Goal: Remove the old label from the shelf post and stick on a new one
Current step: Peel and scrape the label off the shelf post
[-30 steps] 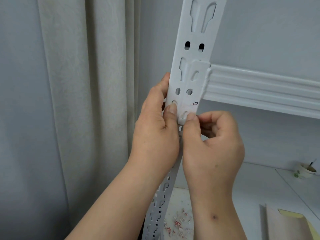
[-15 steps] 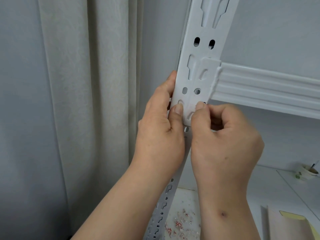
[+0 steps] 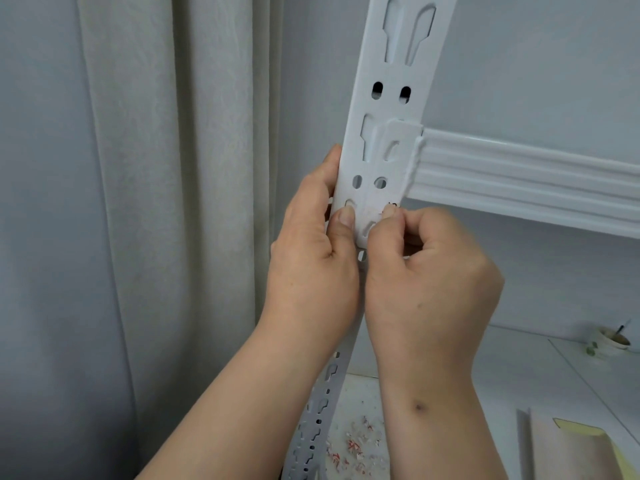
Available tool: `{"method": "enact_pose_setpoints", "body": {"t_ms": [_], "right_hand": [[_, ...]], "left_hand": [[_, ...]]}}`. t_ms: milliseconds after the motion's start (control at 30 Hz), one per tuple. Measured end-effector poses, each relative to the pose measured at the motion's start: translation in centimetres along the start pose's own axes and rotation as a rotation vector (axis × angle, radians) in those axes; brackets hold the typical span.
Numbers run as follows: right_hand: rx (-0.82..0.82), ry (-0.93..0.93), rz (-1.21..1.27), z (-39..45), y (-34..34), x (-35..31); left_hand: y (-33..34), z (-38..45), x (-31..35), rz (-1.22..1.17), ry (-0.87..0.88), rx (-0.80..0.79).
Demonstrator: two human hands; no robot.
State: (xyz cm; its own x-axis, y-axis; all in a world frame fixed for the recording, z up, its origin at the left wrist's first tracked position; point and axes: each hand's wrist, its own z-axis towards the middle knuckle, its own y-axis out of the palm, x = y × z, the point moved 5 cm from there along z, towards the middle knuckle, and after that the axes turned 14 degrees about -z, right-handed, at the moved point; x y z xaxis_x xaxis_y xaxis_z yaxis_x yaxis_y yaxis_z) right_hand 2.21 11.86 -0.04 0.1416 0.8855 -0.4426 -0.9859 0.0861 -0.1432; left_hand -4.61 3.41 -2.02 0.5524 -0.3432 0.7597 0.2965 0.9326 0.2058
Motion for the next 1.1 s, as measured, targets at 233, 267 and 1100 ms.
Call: {"method": "enact_pose_setpoints", "body": {"t_ms": [233,267,1100], "right_hand": [[-0.003,-0.024,0.007,0.06,-0.14,0.6],[-0.012,-0.022,0.019,0.05,-0.15,0.66],[0.022,-0.05,-0.078,0.22,-0.02,-0.15]], "left_hand": [[0.11,-0.11,0.06,0.016,-0.008,0.019],[0.08,-0.09,0.04,0.02,-0.006,0.019],[-0.03,-0.02,-0.3,0.015,0.013,0.02]]}}
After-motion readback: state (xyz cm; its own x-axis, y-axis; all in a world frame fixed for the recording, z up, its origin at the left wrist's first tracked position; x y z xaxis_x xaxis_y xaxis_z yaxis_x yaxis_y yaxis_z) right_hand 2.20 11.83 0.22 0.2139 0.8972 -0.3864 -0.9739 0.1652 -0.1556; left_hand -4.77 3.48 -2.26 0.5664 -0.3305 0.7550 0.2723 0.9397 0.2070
